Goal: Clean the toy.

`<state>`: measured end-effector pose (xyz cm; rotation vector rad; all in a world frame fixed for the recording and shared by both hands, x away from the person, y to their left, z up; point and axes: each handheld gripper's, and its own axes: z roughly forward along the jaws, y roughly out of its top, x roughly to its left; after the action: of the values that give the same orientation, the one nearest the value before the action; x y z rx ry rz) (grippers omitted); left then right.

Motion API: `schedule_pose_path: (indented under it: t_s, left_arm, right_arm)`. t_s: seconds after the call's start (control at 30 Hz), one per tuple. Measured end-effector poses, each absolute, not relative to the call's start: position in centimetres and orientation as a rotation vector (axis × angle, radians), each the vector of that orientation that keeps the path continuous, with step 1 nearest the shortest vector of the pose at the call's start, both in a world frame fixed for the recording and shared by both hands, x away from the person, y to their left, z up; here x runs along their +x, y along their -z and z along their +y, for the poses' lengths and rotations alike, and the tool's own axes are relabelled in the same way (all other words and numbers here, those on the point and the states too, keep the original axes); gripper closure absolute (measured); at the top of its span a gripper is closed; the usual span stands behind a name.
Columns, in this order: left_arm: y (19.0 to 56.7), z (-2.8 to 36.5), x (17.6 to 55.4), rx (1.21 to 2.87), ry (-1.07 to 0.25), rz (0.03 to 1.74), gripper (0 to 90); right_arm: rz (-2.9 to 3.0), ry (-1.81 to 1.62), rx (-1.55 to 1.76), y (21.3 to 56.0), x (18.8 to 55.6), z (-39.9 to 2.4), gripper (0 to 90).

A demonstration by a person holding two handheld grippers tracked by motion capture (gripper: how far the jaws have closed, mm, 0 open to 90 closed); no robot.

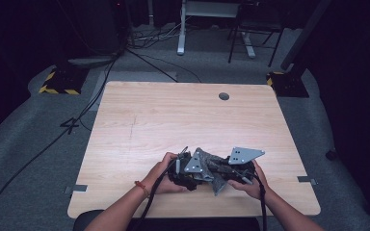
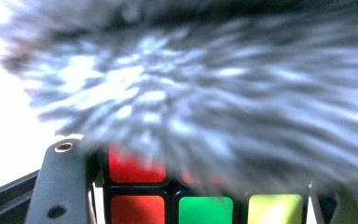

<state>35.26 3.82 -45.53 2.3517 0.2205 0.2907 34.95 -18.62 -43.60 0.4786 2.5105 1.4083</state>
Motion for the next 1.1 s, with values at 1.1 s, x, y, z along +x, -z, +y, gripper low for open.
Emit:
schedule_pose_path:
  t_s: [1.1]
  left_arm:
    - [44.8,4.1,35.1,2.33,-0.299,0.206,33.4]
  right_arm:
    - [2.556,-1.3,0.555,45.1,35.7,-19.6,77.5]
